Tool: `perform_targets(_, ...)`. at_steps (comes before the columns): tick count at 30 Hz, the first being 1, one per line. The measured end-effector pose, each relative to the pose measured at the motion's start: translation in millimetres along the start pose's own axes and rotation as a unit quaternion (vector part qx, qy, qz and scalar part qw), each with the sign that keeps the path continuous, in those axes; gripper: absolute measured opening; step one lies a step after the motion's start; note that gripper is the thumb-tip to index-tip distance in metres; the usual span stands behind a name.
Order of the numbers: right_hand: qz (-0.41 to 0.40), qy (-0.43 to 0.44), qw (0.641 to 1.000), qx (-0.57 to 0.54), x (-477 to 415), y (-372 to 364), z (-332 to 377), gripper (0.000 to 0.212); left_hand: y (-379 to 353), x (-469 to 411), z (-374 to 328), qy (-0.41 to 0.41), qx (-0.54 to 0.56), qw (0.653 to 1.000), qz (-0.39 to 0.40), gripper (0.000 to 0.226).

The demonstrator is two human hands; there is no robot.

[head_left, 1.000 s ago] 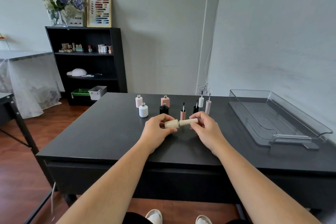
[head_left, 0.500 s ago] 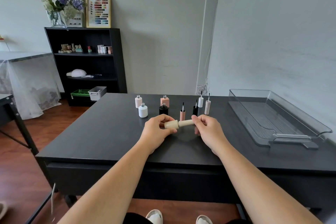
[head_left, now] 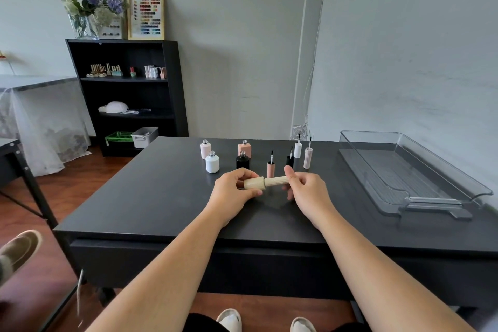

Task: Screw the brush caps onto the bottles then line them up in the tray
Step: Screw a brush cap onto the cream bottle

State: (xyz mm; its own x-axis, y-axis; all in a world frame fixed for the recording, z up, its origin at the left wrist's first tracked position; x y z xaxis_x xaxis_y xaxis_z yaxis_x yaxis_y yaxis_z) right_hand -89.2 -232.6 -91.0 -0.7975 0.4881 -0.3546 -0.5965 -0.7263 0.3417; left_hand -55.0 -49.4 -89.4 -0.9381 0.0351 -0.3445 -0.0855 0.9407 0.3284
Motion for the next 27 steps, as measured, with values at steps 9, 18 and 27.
perform_targets(9,0.023,0.058,0.998,0.000,1.7,0.3,3.7,0.030,0.0,-0.2,-0.4,0.002,0.000,1.000,0.002,0.027)
perform_targets(18,0.055,0.063,0.996,-0.042,2.3,-0.6,4.7,0.006,-0.5,-0.3,-0.2,0.004,0.001,1.000,0.009,0.027)
perform_targets(27,0.032,0.073,0.996,-0.030,0.2,0.8,3.3,0.014,0.6,-0.3,-0.2,0.002,-0.004,1.000,-0.008,0.029)
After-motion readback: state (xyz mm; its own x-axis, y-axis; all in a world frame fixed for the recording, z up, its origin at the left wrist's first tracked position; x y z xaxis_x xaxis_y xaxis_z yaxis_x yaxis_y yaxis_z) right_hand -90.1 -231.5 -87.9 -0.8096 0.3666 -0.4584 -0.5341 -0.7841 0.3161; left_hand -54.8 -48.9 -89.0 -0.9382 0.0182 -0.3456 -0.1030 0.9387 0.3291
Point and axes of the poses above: each hand's wrist, its own x-axis away from the middle knuckle, its own y-axis out of the back of the hand, z = x × y, the point moved 5 cm from there along -x, towards the middle knuckle, and after that the axes turned 13 degrees about -z, right-handed, at the moved point
